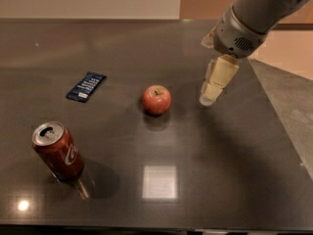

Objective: Move apple near coke can

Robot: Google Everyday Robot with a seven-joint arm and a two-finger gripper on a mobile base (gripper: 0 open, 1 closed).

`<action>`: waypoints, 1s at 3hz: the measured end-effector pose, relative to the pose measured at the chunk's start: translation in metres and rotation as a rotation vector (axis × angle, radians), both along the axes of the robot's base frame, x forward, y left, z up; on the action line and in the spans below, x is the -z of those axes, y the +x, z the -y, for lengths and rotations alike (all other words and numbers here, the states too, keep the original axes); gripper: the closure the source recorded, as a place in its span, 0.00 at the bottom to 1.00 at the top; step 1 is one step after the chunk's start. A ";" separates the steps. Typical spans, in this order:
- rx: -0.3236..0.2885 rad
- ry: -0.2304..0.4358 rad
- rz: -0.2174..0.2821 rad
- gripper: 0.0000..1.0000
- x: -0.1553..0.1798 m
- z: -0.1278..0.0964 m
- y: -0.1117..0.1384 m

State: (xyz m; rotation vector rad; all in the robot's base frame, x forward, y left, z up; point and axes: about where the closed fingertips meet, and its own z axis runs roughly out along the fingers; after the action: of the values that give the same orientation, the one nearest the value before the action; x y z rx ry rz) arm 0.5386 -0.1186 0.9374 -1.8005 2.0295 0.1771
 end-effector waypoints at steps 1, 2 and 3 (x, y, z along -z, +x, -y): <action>-0.045 0.049 -0.028 0.00 0.017 -0.025 0.007; -0.100 0.085 -0.049 0.00 0.029 -0.048 0.008; -0.163 0.119 -0.069 0.00 0.040 -0.071 0.007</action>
Offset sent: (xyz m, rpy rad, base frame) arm 0.0085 0.0764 -0.0446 0.1309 0.0769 0.1723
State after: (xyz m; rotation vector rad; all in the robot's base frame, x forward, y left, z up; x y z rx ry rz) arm 0.5452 -0.0472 0.8978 -1.9072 1.8746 0.4038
